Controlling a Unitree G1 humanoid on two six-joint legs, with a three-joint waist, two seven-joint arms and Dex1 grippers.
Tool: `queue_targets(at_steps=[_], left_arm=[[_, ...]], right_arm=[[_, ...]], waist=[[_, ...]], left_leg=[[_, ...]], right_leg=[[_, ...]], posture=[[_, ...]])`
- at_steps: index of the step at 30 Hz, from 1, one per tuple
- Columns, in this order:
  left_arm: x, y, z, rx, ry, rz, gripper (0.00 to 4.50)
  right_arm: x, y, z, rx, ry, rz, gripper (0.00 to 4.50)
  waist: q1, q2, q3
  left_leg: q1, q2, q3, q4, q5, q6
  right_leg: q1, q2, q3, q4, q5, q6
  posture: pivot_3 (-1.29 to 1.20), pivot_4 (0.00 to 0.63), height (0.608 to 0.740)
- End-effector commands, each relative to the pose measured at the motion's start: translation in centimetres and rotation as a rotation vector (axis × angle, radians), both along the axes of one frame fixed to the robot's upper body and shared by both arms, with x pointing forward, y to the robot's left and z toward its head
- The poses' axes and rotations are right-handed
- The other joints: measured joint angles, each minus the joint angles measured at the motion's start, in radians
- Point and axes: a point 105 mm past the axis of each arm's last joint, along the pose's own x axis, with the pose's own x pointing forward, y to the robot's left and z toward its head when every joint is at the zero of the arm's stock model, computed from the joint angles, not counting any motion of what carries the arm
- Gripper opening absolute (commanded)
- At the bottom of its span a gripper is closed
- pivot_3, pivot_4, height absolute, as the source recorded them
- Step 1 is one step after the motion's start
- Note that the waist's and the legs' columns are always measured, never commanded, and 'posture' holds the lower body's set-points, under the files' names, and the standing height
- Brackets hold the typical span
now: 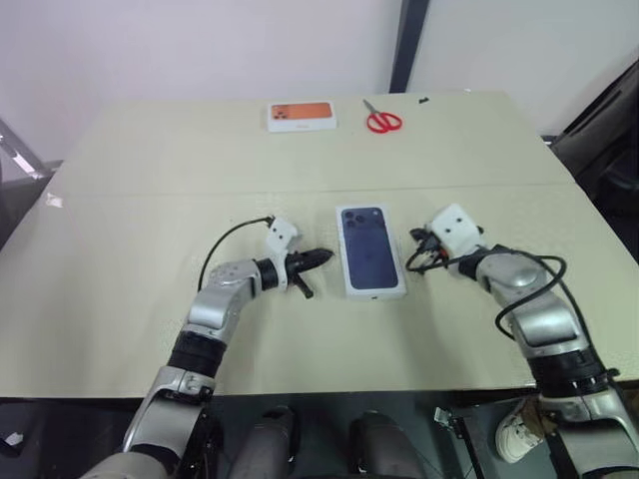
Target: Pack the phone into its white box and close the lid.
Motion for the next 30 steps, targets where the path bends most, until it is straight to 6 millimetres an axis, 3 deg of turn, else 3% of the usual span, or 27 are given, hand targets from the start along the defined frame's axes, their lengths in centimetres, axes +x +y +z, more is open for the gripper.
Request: queue_targets(at_steps=[1,6,9,11,14,17,19,20,23,26,29,30], left_arm=[[1.2,-0.8,5.8,-0.136,-0.108,-0.010,0.00],[2.0,-4.2,6.2,-0.152,-0.116,-0.067,0.00],[2.1,-5.4,2.5,0.032,-0.105,-0.085,0.00],[2.0,-5.4,0.2,0.111,-0.070,-0.092,0.00],[1.9,-4.4,-1.3,0.099,0.012,-0.074,0.00],[1.0,-3.3,-2.9,0.125,0.059,-0.091,0.00],[-0.2,-3.1,-2.2,0.039,0.108,-0.152,0.00],[-1.0,-2.9,-1.8,0.000,0.137,-0.186,0.26],[-2.4,-1.8,-0.7,-0.011,0.084,-0.239,1.26],[-2.8,-0.8,0.3,-0.005,0.041,-0.240,2.83],[-2.8,2.2,1.9,0.010,-0.027,-0.214,4.38],[-2.7,3.2,2.1,0.024,-0.038,-0.195,4.50]], right_arm=[[0.9,0.8,4.0,0.128,-0.102,0.013,0.04],[2.0,2.2,3.0,0.173,-0.058,0.033,0.04],[1.1,4.6,0.5,0.129,0.035,0.137,0.04],[-0.1,5.5,-2.1,0.041,0.124,0.198,0.04],[-1.6,5.1,-5.1,-0.067,0.205,0.218,0.04],[-2.5,4.8,-5.2,-0.030,0.239,0.226,0.04],[-3.3,4.8,-4.4,0.039,0.264,0.267,0.04],[-3.9,4.9,-4.0,0.076,0.286,0.298,0.01],[-4.2,4.5,-2.0,0.160,0.260,0.314,0.81],[-4.5,4.5,-0.9,0.169,0.224,0.345,2.30],[-5.0,3.5,0.9,0.209,0.181,0.363,3.87],[-5.4,3.0,1.0,0.221,0.180,0.363,4.30]], waist=[[0.000,0.000,0.000],[0.003,0.000,0.000],[-0.005,0.000,0.000],[-0.007,0.000,0.000],[-0.007,0.000,-0.001],[-0.007,-0.001,-0.003],[-0.006,-0.001,-0.005],[-0.006,-0.001,-0.005],[-0.004,-0.001,-0.005],[0.000,-0.001,-0.005],[0.000,-0.001,-0.004],[0.000,-0.001,-0.004]], left_leg=[[0.000,0.000,0.000,0.000,0.000,0.000],[0.000,0.000,0.000,0.002,0.000,0.000],[0.000,-0.001,0.001,0.002,0.000,0.000],[0.000,0.000,0.001,0.001,0.000,0.000],[0.000,0.000,0.001,0.001,0.000,0.000],[0.003,0.000,0.001,0.001,0.000,0.000],[0.004,0.001,0.000,0.000,0.000,0.000],[0.005,0.001,0.000,0.000,-0.001,0.002],[0.005,0.001,0.000,0.000,-0.002,0.003],[0.004,0.001,0.000,0.000,-0.002,0.003],[0.001,0.000,-0.001,0.001,-0.002,0.003],[0.001,0.000,-0.001,0.000,-0.002,0.002]], right_leg=[[0.000,0.000,0.000,0.000,0.000,0.000],[0.002,0.000,-0.001,-0.001,0.000,0.000],[0.001,0.000,0.000,0.000,0.000,0.000],[0.000,0.001,0.000,0.000,0.000,0.000],[-0.001,0.001,0.001,0.002,0.000,0.000],[0.002,0.001,0.001,0.001,0.000,0.000],[0.004,0.001,0.001,0.001,0.000,0.000],[0.005,0.001,0.001,0.001,0.000,0.000],[0.005,0.001,0.001,-0.001,0.000,0.000],[0.004,0.001,0.001,-0.001,0.000,0.000],[0.001,0.000,0.001,-0.001,0.000,0.000],[0.001,0.000,0.001,-0.001,0.000,0.000]], posture=[[0.00,0.150,0.734],[0.00,0.150,0.734],[0.00,0.150,0.734],[0.00,0.150,0.734],[0.00,0.150,0.734],[0.00,0.150,0.734],[0.00,0.150,0.734],[0.00,0.150,0.734],[0.00,0.150,0.734],[0.00,0.150,0.734],[0.00,0.150,0.734],[0.00,0.150,0.734]])
